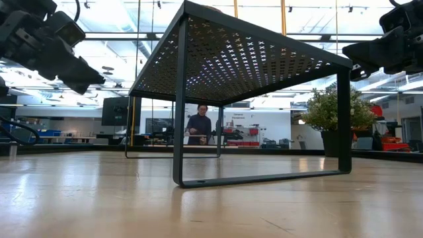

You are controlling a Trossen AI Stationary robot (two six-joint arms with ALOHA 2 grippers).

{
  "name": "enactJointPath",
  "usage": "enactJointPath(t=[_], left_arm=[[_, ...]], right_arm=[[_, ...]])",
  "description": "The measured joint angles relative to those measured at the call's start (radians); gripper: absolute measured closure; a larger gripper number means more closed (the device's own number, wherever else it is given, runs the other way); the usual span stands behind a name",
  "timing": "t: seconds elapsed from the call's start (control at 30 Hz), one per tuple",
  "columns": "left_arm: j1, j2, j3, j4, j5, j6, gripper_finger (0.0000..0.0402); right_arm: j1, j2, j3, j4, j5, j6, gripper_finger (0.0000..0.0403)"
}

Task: Pick & Place candle stick holders
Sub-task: Return to Home Position

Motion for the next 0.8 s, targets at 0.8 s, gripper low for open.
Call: enactJointPath(t=[0.8], left_arm=[[0.0,-0.122,0.0,0.045,0.039,0.077,0.0398]], right_arm=[[0.0,0.0,0.0,0.0,0.0,0.0,0.0385]])
